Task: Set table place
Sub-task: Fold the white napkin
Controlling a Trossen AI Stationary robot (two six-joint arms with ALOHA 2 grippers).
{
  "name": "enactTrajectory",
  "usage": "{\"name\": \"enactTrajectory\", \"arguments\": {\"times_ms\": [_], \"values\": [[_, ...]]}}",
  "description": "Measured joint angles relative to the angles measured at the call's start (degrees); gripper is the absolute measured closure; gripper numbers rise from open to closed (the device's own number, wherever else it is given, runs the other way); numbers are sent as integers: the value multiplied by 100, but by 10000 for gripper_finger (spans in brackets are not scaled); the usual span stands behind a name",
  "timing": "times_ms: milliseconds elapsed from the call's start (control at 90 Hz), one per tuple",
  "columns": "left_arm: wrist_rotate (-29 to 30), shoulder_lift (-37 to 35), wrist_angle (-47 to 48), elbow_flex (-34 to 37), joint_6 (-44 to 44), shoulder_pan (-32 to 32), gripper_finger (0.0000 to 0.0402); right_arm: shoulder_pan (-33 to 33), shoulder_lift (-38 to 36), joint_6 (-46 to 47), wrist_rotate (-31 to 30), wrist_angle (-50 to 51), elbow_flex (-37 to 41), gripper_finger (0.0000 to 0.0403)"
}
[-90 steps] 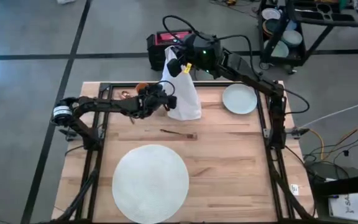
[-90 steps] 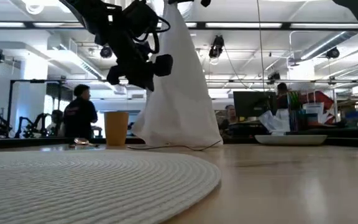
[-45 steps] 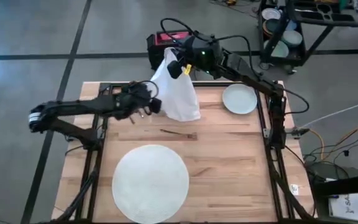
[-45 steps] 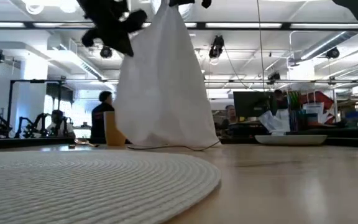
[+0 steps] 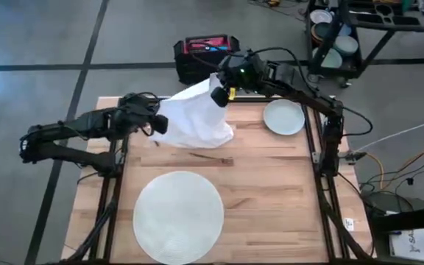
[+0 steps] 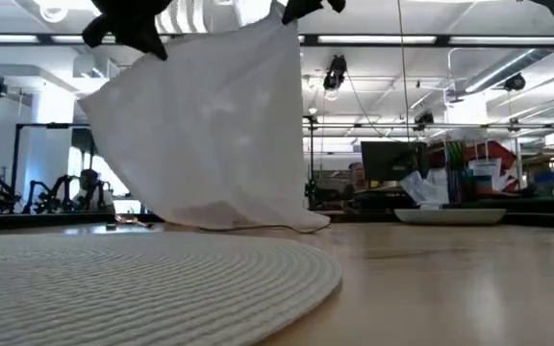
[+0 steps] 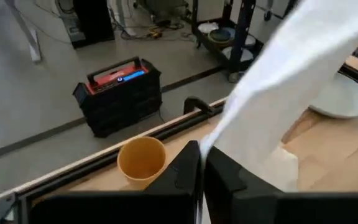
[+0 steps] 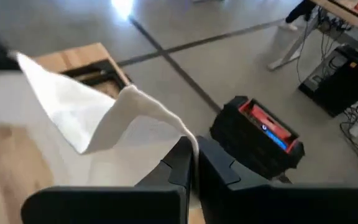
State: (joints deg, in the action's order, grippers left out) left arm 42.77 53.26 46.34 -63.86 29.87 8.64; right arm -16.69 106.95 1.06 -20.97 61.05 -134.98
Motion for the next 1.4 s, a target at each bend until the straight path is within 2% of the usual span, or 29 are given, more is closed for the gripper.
{"name": "enactTrajectory", "arguments": {"times_ms": [333,578,878,1300,1400], "values": [[-13,277,438,-1325,-1213,4,402,185,-388,373,-145,1188,0,403],[-376,714,759,-2044,-1593,4,402,555,-409,601,-125,2060,0,403],[-1040,1123,1652,-2784,-1716,2,402,968,-442,1124,-124,2903,0,403],[-2117,971,2713,-3414,-1382,-1,402,1443,-723,1748,-100,2903,0,403],[-2255,941,2712,-3418,-1276,-9,402,1540,-740,1884,146,2902,0,403]]}}
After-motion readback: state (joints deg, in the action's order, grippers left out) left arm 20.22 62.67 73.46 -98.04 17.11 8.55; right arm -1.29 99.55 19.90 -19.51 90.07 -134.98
